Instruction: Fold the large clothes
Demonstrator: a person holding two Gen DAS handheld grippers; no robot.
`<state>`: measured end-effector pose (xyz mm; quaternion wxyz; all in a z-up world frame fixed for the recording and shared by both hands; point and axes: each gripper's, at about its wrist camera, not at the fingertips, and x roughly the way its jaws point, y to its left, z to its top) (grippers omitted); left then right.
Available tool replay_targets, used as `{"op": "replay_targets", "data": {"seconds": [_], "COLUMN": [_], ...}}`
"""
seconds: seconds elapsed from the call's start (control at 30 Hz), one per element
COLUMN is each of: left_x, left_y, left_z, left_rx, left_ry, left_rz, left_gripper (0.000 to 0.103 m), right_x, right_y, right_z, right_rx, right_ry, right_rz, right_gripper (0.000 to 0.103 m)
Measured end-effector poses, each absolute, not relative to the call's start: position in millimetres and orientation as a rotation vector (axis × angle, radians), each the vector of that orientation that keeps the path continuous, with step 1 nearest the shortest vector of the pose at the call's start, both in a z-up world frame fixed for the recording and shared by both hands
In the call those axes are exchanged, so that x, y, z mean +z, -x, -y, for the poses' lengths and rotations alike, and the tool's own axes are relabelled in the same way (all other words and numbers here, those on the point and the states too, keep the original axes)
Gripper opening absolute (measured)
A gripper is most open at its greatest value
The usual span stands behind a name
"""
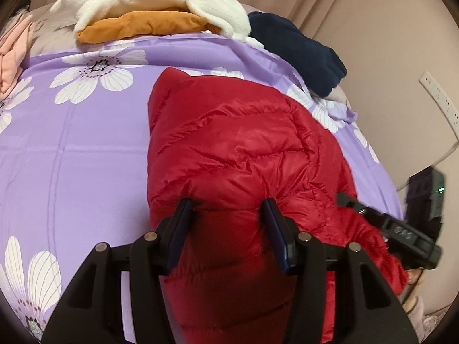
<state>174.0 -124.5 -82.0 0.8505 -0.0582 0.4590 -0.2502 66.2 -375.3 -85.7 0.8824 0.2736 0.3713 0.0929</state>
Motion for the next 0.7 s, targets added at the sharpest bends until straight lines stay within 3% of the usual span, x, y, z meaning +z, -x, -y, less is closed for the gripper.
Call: {"op": "replay_targets", "data": {"seconds": [0.3, 0.57, 0.7], "left_x": [-83.3, -85.6, -89.8], "left_y": [-172.4, -173.0, -173.2], "left_z": [121.7, 120.5, 119.9], "left_rx": [-0.529, -0.527, -0.528], "left_ry": [0.12, 0.123, 0.119], "left_rz": [-0.972, -0.977, -0.981], "left_gripper": [0.052, 0.054, 0.061], "right_x": [-11.8, -65.5, -93.1], "right_y": [-15.2, -21.4, -30.2], "right_z": [334.1, 297.4, 307.3], "right_rx": [0.212, 0.273, 0.272], "right_ry": [-0.256, -0.101, -0.118], "right_rz": [-0.537, -0.709, -0.736], "right_gripper": [0.03, 0.029, 0.025]}}
